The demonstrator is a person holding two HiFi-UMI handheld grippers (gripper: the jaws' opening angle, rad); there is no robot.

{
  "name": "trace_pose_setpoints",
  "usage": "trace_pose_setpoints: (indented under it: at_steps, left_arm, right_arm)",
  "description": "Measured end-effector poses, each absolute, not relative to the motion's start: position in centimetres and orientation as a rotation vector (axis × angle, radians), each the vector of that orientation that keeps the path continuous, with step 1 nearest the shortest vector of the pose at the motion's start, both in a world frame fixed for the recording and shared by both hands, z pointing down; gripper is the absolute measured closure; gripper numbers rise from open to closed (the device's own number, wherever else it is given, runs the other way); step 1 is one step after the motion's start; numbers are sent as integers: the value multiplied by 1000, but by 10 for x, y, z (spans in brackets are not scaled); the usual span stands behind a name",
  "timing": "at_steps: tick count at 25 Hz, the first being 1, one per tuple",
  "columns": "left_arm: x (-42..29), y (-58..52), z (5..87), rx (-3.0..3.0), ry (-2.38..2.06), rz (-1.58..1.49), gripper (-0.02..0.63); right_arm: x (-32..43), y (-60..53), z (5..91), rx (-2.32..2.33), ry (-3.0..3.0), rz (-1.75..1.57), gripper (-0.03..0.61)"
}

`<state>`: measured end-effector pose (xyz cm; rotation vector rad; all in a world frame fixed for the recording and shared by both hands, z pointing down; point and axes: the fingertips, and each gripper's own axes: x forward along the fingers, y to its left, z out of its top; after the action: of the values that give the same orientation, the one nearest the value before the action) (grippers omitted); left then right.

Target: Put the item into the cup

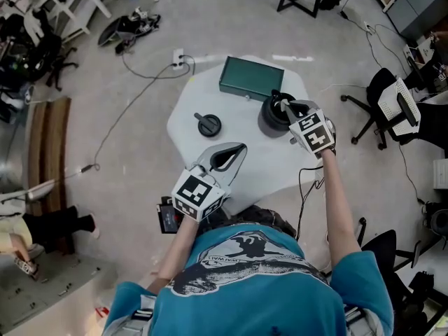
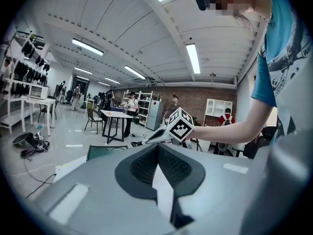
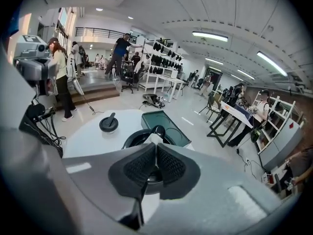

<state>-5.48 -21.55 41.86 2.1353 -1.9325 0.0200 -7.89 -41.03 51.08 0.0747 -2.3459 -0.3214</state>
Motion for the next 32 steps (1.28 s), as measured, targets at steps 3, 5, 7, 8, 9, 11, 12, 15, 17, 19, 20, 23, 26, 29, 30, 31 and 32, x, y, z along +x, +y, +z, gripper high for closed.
trace_pose_setpoints:
  at_steps: [3,5,7,8,9,11,12,15,17,19,20,23,26,29,30,31,32]
  left_arm:
    - [-59,-216,417,2131,-1937,17,609]
    - [-61,-217,416,2129,-1939,13,609]
    - [-61,-219,417,2128,-1937,10,609]
    - [-61,-220,418,2127,-1936,10,609]
    - [-61,-220,419,2126,-1934,11,609]
    - [-61,-221,420,2124,-1933,10,609]
    - [-61,-221,419,2124,-1933,10,609]
    - [-63,-222,419,2123,-1934,8,609]
    - [-63,-224,419,2122,-1934,9,609]
    - [-64,-225,420,2121,-1935,11,609]
    - [-64,-226,420,2120,-1935,12,609]
    - [-64,-228,420,2122,-1934,13,609]
    - [-64,-230,419,2120,-1933,15,609]
    - [-65,-231,419,2120,-1933,15,609]
    - [-65,-231,419,2120,-1933,14,609]
    - [-65,-231,419,2121,-1933,14,609]
    - [-65,-231,419,2121,-1932,15,609]
  right_arm:
    - [-79,-410,517,52,-2287,-374,566]
    - [-79,-411,520,38,-2253,-402,565]
    - [-79,-412,523,27,-2232,-416,563]
    - [-79,-412,525,24,-2225,-419,561]
    - [-79,-412,526,22,-2220,-420,558]
    - [-80,-413,528,17,-2213,-425,554]
    - [-80,-413,528,15,-2211,-427,551]
    - [-79,-412,530,11,-2209,-416,545]
    - [-79,-413,531,9,-2215,-406,545]
    - [-80,-412,531,3,-2222,-398,540]
    - [-81,-411,531,0,-2225,-396,538]
    - [-82,-410,531,-12,-2231,-397,523]
    - [-83,-409,530,-19,-2233,-399,506]
    - [-83,-408,527,-19,-2242,-395,502]
    - [-84,-407,526,-19,-2249,-392,502]
    - [-84,-405,525,-18,-2258,-387,500]
    - [-85,-404,523,-16,-2268,-381,500]
